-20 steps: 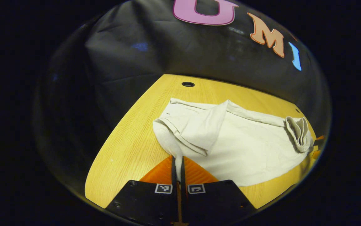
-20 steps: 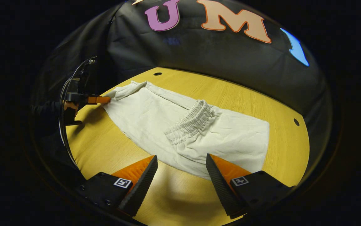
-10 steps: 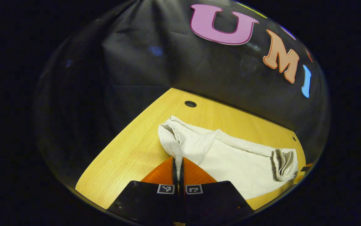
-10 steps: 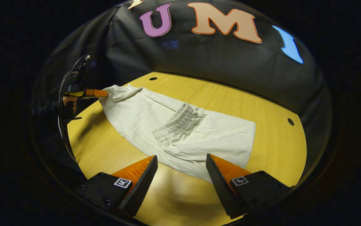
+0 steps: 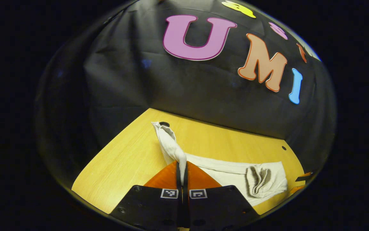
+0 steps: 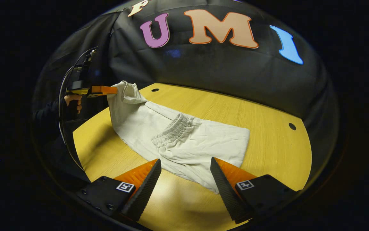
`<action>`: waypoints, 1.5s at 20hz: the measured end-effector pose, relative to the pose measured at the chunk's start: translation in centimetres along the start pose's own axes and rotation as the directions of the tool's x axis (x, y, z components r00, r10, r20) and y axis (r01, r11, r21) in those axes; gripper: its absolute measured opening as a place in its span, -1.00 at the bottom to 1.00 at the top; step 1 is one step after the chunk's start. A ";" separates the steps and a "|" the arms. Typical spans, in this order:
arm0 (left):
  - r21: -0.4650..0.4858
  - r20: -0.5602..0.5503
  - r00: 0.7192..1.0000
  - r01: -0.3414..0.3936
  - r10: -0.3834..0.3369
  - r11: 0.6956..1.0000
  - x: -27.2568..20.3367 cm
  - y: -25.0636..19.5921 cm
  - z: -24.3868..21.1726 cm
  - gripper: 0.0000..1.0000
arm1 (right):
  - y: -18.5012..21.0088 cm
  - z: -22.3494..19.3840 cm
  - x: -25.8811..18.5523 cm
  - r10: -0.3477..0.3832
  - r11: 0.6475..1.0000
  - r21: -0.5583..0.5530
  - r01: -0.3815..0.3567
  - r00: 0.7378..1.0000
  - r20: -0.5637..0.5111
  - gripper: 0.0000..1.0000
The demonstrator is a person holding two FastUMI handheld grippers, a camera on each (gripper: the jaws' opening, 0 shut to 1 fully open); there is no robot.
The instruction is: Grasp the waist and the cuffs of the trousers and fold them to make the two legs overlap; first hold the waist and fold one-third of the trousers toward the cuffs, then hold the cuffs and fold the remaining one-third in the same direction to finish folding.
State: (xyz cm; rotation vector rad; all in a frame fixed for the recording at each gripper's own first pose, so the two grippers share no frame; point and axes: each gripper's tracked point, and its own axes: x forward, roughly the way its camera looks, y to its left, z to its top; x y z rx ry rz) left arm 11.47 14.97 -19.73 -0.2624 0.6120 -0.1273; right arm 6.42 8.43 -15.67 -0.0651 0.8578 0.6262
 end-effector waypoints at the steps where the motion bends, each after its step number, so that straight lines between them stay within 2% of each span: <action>1: 0.008 0.003 1.000 0.017 -0.017 1.000 0.1 -1.2 0.3 -1.00 | -0.5 0.0 -0.3 -0.003 1.000 0.006 0.003 1.000 0.005 0.94; 3: 0.023 0.009 0.999 0.041 -0.041 0.999 -0.2 -3.4 0.8 -1.00 | -1.4 -0.2 -1.0 -0.009 1.000 0.021 0.009 1.000 0.015 0.99; 6: 0.051 0.020 0.996 0.084 -0.085 0.995 -0.2 -6.8 1.7 -1.00 | -2.6 -0.5 -1.9 -0.020 0.999 0.041 0.019 0.999 0.029 0.87; 8: 0.072 0.026 0.992 0.119 -0.121 0.990 -0.3 -9.2 2.2 -1.00 | -3.4 -0.8 -2.6 -0.027 0.998 0.052 0.025 0.999 0.037 0.95; 9: 0.082 0.026 0.990 0.135 -0.137 0.987 -0.4 -10.4 2.4 -1.00 | -3.7 -0.9 -2.8 -0.031 0.998 0.056 0.029 0.999 0.040 0.87; 13: 0.114 0.016 0.978 0.207 -0.210 0.972 -0.3 -15.6 2.6 -1.00 | -5.3 -1.6 -4.2 -0.053 0.996 0.077 0.049 0.997 0.052 0.87; 14: 0.126 0.012 0.974 0.223 -0.226 0.967 -0.3 -16.8 2.6 -1.00 | -5.8 -1.7 -4.7 -0.059 0.995 0.085 0.054 0.997 0.054 0.95; 16: 0.144 -0.002 0.965 0.259 -0.261 0.955 -0.2 -19.4 2.3 -1.00 | -6.7 -2.2 -5.4 -0.073 0.993 0.099 0.067 0.996 0.060 0.95; 17: 0.151 -0.009 0.961 0.276 -0.278 0.949 -0.3 -20.7 2.1 -1.00 | -7.2 -2.5 -5.8 -0.081 0.992 0.106 0.074 0.995 0.060 0.87; 18: 0.162 -0.015 0.955 0.293 -0.295 0.942 -0.2 -22.0 2.0 -1.00 | -7.7 -2.8 -6.2 -0.089 0.990 0.112 0.082 0.994 0.060 0.95; 25: 0.216 -0.075 0.912 0.409 -0.403 0.887 0.4 -30.7 0.3 -1.00 | -10.4 -4.5 -9.4 -0.144 0.977 0.166 0.132 0.987 0.068 0.95; 30: 0.270 -0.112 0.885 0.465 -0.452 0.843 1.6 -35.9 -0.6 -1.00 | -11.9 -6.0 -11.2 -0.167 0.970 0.188 0.153 0.984 0.060 0.95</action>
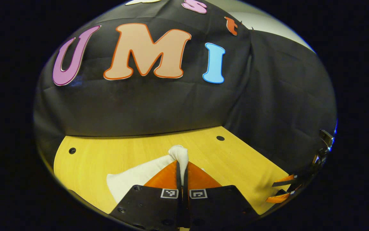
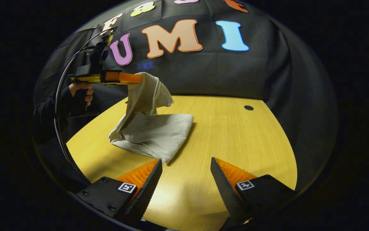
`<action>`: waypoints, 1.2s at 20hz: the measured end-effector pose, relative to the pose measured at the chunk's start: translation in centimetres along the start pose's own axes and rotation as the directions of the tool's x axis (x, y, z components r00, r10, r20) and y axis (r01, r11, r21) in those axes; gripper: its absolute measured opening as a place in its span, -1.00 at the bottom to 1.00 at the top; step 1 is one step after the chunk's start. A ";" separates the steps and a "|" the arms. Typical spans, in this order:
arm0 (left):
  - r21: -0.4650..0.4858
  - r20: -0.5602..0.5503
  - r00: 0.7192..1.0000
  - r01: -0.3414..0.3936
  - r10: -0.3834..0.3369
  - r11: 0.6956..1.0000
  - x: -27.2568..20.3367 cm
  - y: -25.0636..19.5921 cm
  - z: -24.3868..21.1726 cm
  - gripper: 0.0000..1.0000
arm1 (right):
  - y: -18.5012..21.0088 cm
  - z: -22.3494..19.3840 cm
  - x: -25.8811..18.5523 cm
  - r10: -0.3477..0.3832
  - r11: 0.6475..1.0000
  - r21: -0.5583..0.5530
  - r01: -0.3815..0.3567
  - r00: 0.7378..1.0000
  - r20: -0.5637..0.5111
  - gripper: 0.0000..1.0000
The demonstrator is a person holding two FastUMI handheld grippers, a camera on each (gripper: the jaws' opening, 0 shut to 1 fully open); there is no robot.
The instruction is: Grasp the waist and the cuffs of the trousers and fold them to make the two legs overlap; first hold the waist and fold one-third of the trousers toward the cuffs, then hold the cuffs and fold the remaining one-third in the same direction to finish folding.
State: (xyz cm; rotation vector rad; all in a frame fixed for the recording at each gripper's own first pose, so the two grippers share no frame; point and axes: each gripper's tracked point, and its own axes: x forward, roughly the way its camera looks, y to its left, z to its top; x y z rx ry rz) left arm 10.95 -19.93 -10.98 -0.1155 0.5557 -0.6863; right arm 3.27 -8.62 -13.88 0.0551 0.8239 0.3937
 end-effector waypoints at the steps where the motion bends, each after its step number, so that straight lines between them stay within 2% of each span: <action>1: 0.006 0.001 1.000 0.005 -0.005 1.000 0.7 -0.7 0.1 -1.00 | -0.3 -0.2 -0.2 -0.003 1.000 0.003 0.003 1.000 -0.001 0.95; 4: 0.017 -0.031 0.999 0.034 -0.034 0.999 1.9 -2.9 -0.8 -1.00 | -1.1 -0.8 -0.7 -0.009 1.000 0.012 0.009 1.000 -0.005 0.94; 8: 0.027 -0.103 0.992 0.077 -0.074 0.997 2.4 -5.7 -4.8 -1.00 | -2.0 -1.1 -1.0 -0.013 1.000 0.021 0.013 1.000 -0.006 0.95; 11: 0.003 -0.171 0.983 0.075 -0.074 0.997 1.5 -6.9 -8.2 -1.00 | -2.4 -0.9 -0.9 -0.008 1.000 0.022 0.008 1.000 -0.002 0.95; 14: -0.031 -0.225 0.973 0.043 -0.049 0.999 0.5 -7.1 -11.5 -1.00 | -2.2 -0.6 -0.6 0.014 0.999 0.030 -0.014 1.000 0.011 0.95; 16: -0.041 -0.221 0.974 0.040 -0.049 0.998 -0.4 -7.5 -12.5 -0.97 | -1.9 -0.1 -0.3 0.028 0.999 0.032 -0.029 0.999 0.023 0.95; 17: -0.046 -0.206 0.977 0.042 -0.050 0.998 -0.7 -7.6 -12.7 -0.90 | -1.7 0.3 -0.1 0.036 0.999 0.032 -0.037 0.999 0.030 0.87; 19: -0.050 -0.166 0.984 0.055 -0.063 0.997 -1.4 -8.0 -12.2 -0.56 | -1.2 1.1 0.1 0.046 0.998 0.031 -0.048 0.998 0.045 0.95; 21: -0.028 -0.116 0.992 0.048 -0.051 0.998 -2.6 -7.9 -11.1 0.34 | -0.4 2.3 0.3 0.053 0.998 0.032 -0.056 0.996 0.070 0.86; 22: -0.013 -0.086 0.996 0.021 -0.022 1.000 -3.0 -7.0 -10.1 0.79 | 0.1 3.0 0.5 0.051 0.998 0.034 -0.054 0.995 0.085 0.94; 23: -0.003 -0.047 0.999 -0.004 0.004 1.000 -4.4 -6.2 -9.2 0.95 | 0.7 4.2 0.5 0.046 0.998 0.037 -0.050 0.993 0.111 0.94; 24: 0.004 -0.007 0.999 -0.036 0.036 0.999 -5.3 -5.1 -8.1 0.96 | 1.4 5.5 0.4 0.035 0.998 0.039 -0.041 0.989 0.145 0.94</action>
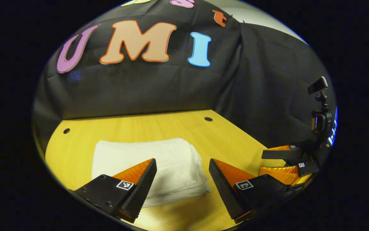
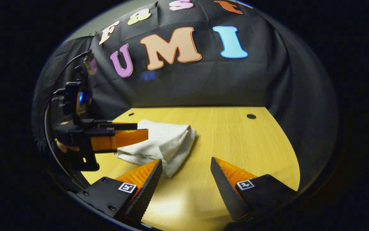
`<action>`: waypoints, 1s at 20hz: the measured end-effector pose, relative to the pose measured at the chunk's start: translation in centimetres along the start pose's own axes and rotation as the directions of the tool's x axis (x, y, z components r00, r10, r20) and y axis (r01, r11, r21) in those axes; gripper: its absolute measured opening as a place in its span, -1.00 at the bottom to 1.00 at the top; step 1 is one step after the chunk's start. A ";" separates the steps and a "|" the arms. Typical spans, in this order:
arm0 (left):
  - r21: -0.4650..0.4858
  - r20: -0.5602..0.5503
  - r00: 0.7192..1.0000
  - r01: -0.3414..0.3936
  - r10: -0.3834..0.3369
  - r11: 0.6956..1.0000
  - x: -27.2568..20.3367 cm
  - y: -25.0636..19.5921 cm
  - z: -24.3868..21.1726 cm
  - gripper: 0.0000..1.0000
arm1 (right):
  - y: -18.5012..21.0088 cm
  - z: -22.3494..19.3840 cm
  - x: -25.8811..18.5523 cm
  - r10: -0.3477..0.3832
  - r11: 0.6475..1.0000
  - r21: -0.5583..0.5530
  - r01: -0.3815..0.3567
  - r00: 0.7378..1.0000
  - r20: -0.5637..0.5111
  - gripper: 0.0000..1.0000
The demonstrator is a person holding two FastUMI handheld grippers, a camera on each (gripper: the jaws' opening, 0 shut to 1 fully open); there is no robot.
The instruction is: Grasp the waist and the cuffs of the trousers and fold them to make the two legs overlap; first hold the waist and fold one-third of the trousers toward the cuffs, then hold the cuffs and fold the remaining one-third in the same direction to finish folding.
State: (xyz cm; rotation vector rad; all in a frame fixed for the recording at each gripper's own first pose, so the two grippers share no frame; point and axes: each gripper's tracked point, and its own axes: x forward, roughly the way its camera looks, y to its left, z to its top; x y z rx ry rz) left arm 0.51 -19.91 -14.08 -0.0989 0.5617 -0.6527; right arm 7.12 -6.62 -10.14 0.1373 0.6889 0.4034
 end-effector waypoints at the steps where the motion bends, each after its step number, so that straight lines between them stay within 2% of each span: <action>1: 0.014 0.035 0.998 -0.046 0.046 0.999 -1.1 1.5 1.1 0.94 | 0.6 1.3 0.1 -0.018 1.000 -0.001 0.018 0.999 0.037 0.94; 3: 0.034 0.095 0.985 -0.150 0.146 0.988 -3.5 5.0 3.2 0.92 | 2.0 4.1 0.5 -0.050 0.999 0.019 0.048 0.993 0.110 0.95; 5: 0.033 0.161 0.959 -0.241 0.232 0.970 -6.1 8.3 5.1 0.92 | 3.6 6.8 0.6 -0.077 0.996 0.047 0.070 0.980 0.183 0.94; 10: 0.027 0.239 0.900 -0.382 0.365 0.924 -11.9 15.2 7.4 0.93 | 6.7 12.3 0.5 -0.138 0.990 0.035 0.134 0.938 0.319 0.94; 11: 0.028 0.247 0.889 -0.405 0.386 0.914 -12.9 16.3 7.6 0.92 | 7.2 13.1 0.6 -0.147 0.989 0.025 0.147 0.929 0.339 0.94; 12: 0.025 0.259 0.880 -0.419 0.399 0.907 -13.7 17.2 8.0 0.92 | 7.7 13.8 0.6 -0.154 0.987 0.020 0.157 0.923 0.352 0.86; 13: 0.019 0.270 0.871 -0.431 0.411 0.902 -14.3 18.1 8.4 0.92 | 8.2 14.3 0.6 -0.158 0.987 0.023 0.160 0.918 0.363 0.94; 17: -0.010 0.301 0.844 -0.463 0.444 0.886 -16.4 20.7 9.3 0.92 | 9.4 15.4 0.4 -0.166 0.986 0.042 0.163 0.908 0.385 0.94; 18: -0.012 0.308 0.838 -0.469 0.450 0.883 -16.7 21.1 9.5 0.92 | 9.5 15.4 0.3 -0.170 0.985 0.045 0.166 0.906 0.387 0.86; 20: -0.010 0.321 0.828 -0.484 0.461 0.875 -17.3 21.6 9.9 0.92 | 9.4 15.6 0.1 -0.184 0.983 0.050 0.179 0.901 0.393 0.94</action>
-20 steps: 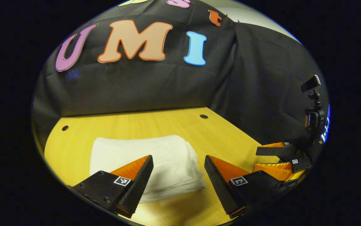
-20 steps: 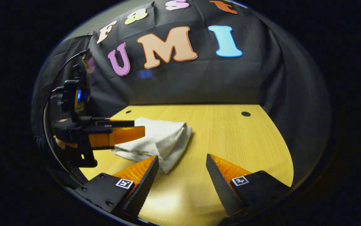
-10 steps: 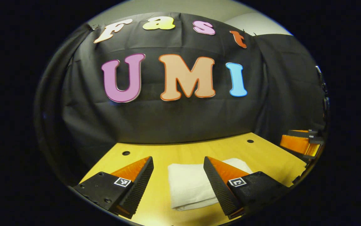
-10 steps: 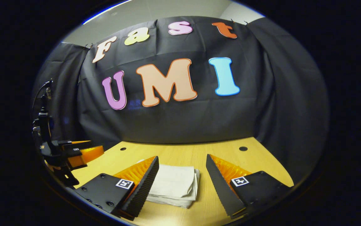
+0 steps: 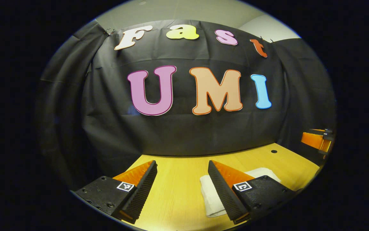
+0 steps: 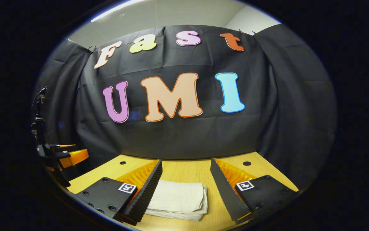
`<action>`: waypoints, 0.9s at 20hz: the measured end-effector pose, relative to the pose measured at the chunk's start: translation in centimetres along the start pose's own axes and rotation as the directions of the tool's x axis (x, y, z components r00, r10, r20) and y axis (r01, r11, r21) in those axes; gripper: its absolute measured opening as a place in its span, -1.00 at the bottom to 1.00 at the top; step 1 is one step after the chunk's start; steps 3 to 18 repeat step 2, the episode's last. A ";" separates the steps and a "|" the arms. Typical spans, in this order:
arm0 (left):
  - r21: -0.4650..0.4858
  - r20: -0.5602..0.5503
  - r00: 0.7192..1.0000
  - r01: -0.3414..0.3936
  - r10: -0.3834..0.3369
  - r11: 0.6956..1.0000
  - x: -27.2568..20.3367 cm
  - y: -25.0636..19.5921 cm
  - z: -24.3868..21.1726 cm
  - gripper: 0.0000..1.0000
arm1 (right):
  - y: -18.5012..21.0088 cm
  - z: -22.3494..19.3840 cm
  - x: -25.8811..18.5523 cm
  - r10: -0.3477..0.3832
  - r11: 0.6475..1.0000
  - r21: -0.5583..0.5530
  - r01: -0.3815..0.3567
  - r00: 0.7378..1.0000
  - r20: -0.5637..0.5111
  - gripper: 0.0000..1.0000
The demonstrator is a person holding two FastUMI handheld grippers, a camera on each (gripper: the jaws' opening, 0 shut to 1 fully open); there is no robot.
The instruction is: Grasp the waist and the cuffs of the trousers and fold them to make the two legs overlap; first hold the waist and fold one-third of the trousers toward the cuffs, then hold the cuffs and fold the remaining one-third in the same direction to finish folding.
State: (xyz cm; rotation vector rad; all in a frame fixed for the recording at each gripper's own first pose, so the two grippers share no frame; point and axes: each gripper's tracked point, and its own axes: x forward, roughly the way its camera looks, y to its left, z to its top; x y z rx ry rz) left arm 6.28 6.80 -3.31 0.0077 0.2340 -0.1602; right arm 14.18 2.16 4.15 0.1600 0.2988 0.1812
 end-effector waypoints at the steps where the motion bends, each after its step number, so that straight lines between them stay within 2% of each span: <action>1: 0.003 0.010 1.000 -0.004 0.004 1.000 -0.1 0.2 0.1 0.92 | -0.1 0.2 0.0 -0.006 1.000 -0.002 0.006 1.000 0.004 0.94; 18: 0.006 0.015 1.000 -0.007 0.007 1.000 -0.1 0.4 0.3 0.92 | -0.1 0.3 -0.2 -0.011 1.000 -0.006 0.011 1.000 0.007 0.94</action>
